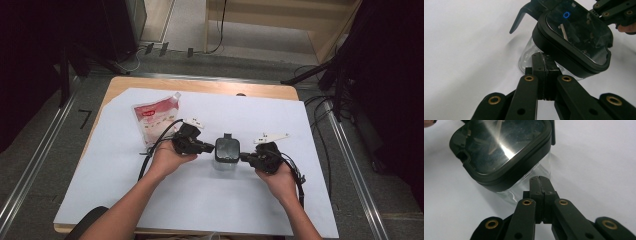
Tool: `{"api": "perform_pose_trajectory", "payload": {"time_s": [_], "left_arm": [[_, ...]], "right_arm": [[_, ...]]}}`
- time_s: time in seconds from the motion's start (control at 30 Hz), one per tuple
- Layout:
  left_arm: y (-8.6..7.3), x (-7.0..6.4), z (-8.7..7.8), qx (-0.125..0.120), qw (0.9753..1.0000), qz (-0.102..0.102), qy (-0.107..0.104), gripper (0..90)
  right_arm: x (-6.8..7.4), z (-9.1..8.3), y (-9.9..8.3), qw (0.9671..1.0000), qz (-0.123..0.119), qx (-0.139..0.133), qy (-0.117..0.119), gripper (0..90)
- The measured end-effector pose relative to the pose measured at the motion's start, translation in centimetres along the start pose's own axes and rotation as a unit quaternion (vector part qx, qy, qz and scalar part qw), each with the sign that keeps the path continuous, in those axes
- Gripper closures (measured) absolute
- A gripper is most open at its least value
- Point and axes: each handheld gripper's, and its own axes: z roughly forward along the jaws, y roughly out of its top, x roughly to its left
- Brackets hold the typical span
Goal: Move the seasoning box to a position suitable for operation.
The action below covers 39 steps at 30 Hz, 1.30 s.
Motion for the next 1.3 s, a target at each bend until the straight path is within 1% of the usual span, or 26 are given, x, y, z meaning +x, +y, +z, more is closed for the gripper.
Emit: {"api": "perform_pose_trajectory", "payload": {"time_s": [0.03, 0.07, 0.13, 0.2, 0.27, 0.33, 0.37, 0.43, 0.47, 0.53, 0.57, 0.63, 0.73, 0.8, 0.83, 0.87, 0.9, 0.93, 0.97, 1.0, 1.03, 1.07, 1.17, 1.3], "left_arm": [[0.1, 0.0, 0.0, 0.002, 1.0000, 0.004, 0.003, 90.0], [0.1, -0.1, 0.1, 0.001, 1.0000, 0.003, 0.006, 90.0], [0.2, 0.1, 0.0, 0.005, 0.9999, 0.007, 0.008, 90.0], [0.3, 0.1, 0.1, 0.005, 0.9999, 0.006, 0.009, 90.0], [0.3, 0.2, 0.1, 0.008, 0.9999, 0.010, 0.011, 90.0], [0.3, 0.3, 0.1, 0.010, 0.9998, 0.014, 0.010, 90.0], [0.3, 0.5, -0.1, 0.017, 0.9996, 0.017, 0.014, 90.0], [0.1, 0.6, -0.6, 0.020, 0.9996, 0.014, 0.016, 90.0], [0.0, 0.6, -0.8, 0.019, 0.9996, 0.013, 0.018, 90.0], [-0.3, 0.5, -1.2, 0.010, 0.9998, 0.007, 0.014, 90.0], [-0.4, 0.4, -1.5, 0.010, 0.9998, 0.004, 0.016, 90.0], [-0.8, 0.2, -1.9, 0.006, 0.9999, 0.000, 0.015, 90.0], [-1.2, 0.0, -2.2, 0.004, 0.9999, -0.002, 0.013, 89.8], [-1.5, -0.4, -2.3, 0.001, 0.9999, -0.009, 0.012, 89.9], [-1.7, -0.5, -2.4, 0.003, 0.9999, -0.007, 0.013, 89.9], [-1.8, -0.5, -2.5, 0.003, 0.9999, -0.006, 0.010, 89.8], [-2.0, -0.7, -2.6, 0.004, 0.9999, -0.004, 0.013, 89.8], [-2.1, -0.8, -2.6, 0.003, 0.9999, -0.003, 0.009, 89.7], [-2.2, -0.9, -2.7, 0.002, 0.9999, -0.005, 0.011, 89.5], [-2.3, -1.0, -2.7, 0.001, 0.9999, -0.001, 0.012, 89.5], [-2.3, -1.1, -2.8, 0.001, 0.9999, -0.003, 0.012, 89.4], [-2.5, -1.2, -2.8, -0.001, 0.9999, -0.005, 0.013, 89.5], [-2.8, -1.6, -2.7, 0.004, 0.9999, -0.003, 0.015, 89.5], [-3.1, -1.9, -2.6, 0.003, 1.0000, -0.006, 0.005, 89.0]], "right_arm": [[0.1, 0.0, -0.1, 1.0000, -0.005, -0.001, 0.002, 90.0], [0.3, 0.0, -0.1, 1.0000, -0.004, 0.001, 0.004, 90.0], [0.5, 0.0, -0.2, 0.9999, -0.006, 0.004, 0.010, 90.0], [0.7, -0.1, -0.4, 0.9997, -0.008, 0.010, 0.020, 90.0], [0.9, 0.0, -0.6, 0.9992, -0.018, 0.014, 0.033, 90.0], [1.0, 0.0, -0.6, 0.9988, -0.021, 0.018, 0.040, 90.0], [1.0, 0.0, -0.6, 0.9989, -0.020, 0.017, 0.040, 90.0], [0.7, -0.2, -0.5, 0.9994, -0.019, 0.009, 0.028, 90.0], [0.3, -0.4, -0.4, 0.9996, -0.007, 0.001, 0.027, 90.0], [-0.2, -0.6, -0.4, 0.9997, 0.001, -0.006, 0.023, 90.0], [-0.6, -0.6, -0.3, 0.9997, 0.008, -0.007, 0.021, 90.0], [-0.9, -0.6, -0.1, 0.9998, 0.009, -0.009, 0.018, 90.0], [-1.3, -0.3, 0.4, 0.9999, 0.002, -0.013, 0.010, 90.0], [-1.6, -0.1, 0.7, 0.9999, 0.002, -0.013, 0.009, 90.0], [-1.8, 0.0, 0.8, 0.9999, 0.000, -0.013, 0.009, 90.0], [-1.9, 0.1, 1.0, 0.9999, 0.001, -0.011, 0.010, 90.0], [-2.0, 0.2, 1.0, 0.9999, 0.001, -0.012, 0.010, 90.0], [-2.2, 0.3, 1.2, 0.9999, -0.003, -0.013, 0.009, 90.0], [-2.2, 0.4, 1.3, 0.9999, -0.002, -0.012, 0.011, 90.0], [-2.3, 0.5, 1.5, 0.9998, -0.004, -0.014, 0.012, 90.0], [-2.3, 0.7, 1.6, 0.9998, -0.003, -0.013, 0.012, 90.0], [-2.4, 0.9, 1.7, 0.9998, -0.008, -0.014, 0.013, 90.0], [-2.6, 1.4, 2.1, 0.9998, -0.012, -0.010, 0.014, 90.0], [-2.7, 1.7, 2.5, 0.9997, -0.012, -0.011, 0.017, 90.0]]}}
